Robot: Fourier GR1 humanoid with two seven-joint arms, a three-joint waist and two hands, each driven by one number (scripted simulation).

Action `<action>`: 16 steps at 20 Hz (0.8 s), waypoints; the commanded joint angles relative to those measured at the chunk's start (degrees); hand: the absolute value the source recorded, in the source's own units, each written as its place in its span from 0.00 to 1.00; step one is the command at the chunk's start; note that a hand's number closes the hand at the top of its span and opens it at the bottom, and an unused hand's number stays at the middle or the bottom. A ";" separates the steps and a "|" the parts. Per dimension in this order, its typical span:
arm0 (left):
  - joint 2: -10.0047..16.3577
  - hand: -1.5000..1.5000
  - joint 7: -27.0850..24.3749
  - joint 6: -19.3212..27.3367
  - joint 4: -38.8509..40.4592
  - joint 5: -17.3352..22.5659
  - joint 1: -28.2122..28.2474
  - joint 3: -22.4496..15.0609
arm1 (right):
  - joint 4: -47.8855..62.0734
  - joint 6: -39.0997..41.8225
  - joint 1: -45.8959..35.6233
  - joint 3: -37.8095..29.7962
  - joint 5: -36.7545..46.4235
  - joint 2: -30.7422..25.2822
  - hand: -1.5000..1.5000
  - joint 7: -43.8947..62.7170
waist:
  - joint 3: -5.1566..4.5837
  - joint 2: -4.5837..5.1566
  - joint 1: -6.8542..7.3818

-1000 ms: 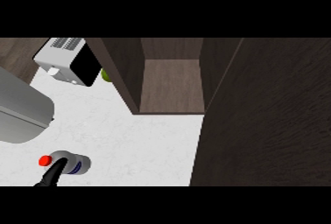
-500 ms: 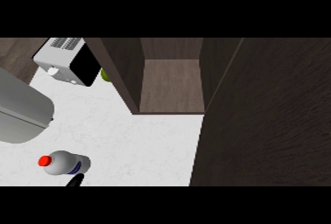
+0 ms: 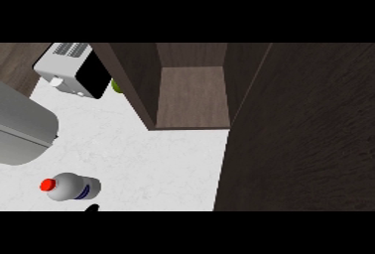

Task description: Pick up the bottled water, place it into the cabinet and close the cabinet

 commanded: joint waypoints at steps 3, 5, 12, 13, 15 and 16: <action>-0.20 0.00 3.12 2.56 -2.04 -5.38 -0.37 1.19 | -6.91 -2.93 0.61 4.43 9.80 -1.63 0.00 3.88 | -0.12 -0.02 -0.33; -0.21 0.00 4.97 0.92 -2.59 -5.04 -1.33 4.02 | -4.31 -4.01 -1.01 5.83 11.15 -1.10 0.00 2.74 | -0.14 0.06 -0.19; -0.21 0.00 10.40 0.55 2.35 -5.45 -7.71 8.85 | -2.07 -4.82 0.11 3.82 7.26 -3.81 0.00 -1.70 | -0.10 0.09 0.14; -0.21 0.00 11.75 -1.68 0.20 -6.57 -6.23 9.77 | -5.22 -5.15 2.68 6.42 9.25 -5.51 0.00 0.15 | -0.10 -0.02 -0.07; -0.21 0.00 10.67 -0.56 1.89 -5.70 -6.91 11.39 | -8.79 -7.70 -1.28 8.03 12.21 -4.16 0.00 7.63 | -0.24 -0.17 0.21; -0.21 0.00 12.22 1.49 4.13 -7.32 -9.00 10.51 | -4.52 -7.02 -0.08 8.00 10.52 -4.63 0.00 1.95 | -0.16 -0.05 0.21</action>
